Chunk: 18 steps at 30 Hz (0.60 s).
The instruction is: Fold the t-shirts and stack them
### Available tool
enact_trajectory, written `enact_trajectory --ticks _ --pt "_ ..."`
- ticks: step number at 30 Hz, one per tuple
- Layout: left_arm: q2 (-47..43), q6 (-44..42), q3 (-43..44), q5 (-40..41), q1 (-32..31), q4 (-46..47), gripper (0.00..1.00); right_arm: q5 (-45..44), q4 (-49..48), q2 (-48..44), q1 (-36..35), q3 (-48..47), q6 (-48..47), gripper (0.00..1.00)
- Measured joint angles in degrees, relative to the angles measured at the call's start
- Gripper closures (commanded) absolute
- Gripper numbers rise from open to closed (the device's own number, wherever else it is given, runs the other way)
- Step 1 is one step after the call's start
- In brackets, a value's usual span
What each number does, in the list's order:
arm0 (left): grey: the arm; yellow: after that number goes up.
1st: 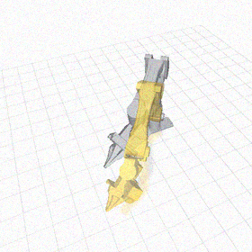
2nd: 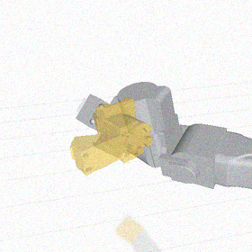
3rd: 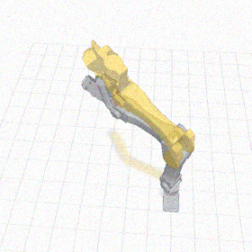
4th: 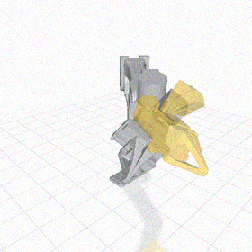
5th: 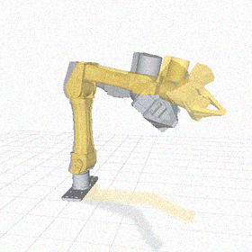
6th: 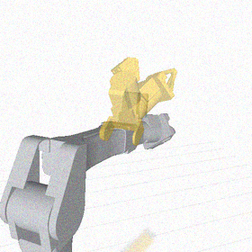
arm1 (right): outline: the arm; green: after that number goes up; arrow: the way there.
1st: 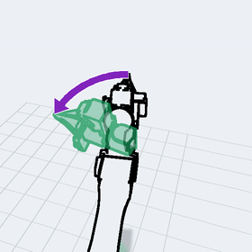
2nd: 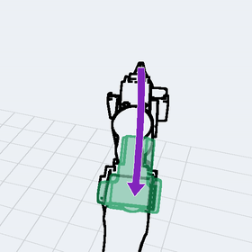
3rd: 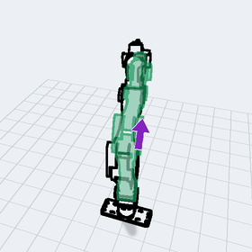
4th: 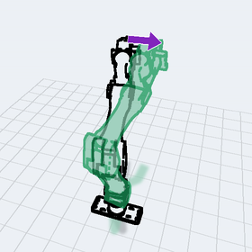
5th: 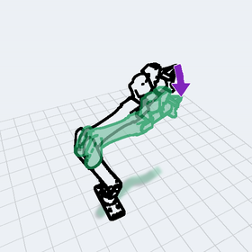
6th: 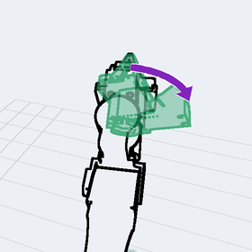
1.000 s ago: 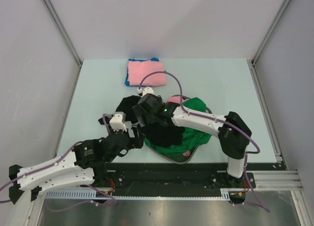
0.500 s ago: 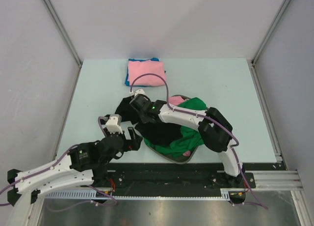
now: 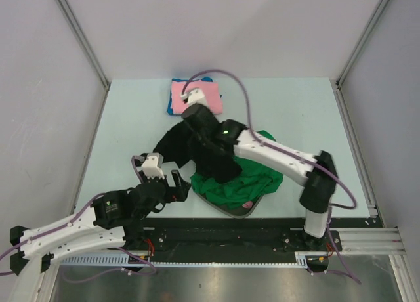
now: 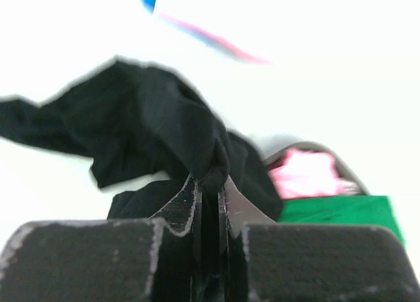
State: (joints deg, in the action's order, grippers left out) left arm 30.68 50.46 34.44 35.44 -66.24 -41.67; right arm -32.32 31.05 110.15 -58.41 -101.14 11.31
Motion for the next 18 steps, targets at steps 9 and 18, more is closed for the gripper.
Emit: enact_trajectory --ticks 9,18 --pt "3.54 -1.2 0.02 -1.57 0.02 3.28 0.0 -18.08 -0.87 -31.15 6.6 3.67 -2.54 1.0" --pt "10.45 -4.11 1.09 -3.82 0.07 7.8 0.0 -30.21 7.54 -52.13 29.62 16.87 4.33 1.0"
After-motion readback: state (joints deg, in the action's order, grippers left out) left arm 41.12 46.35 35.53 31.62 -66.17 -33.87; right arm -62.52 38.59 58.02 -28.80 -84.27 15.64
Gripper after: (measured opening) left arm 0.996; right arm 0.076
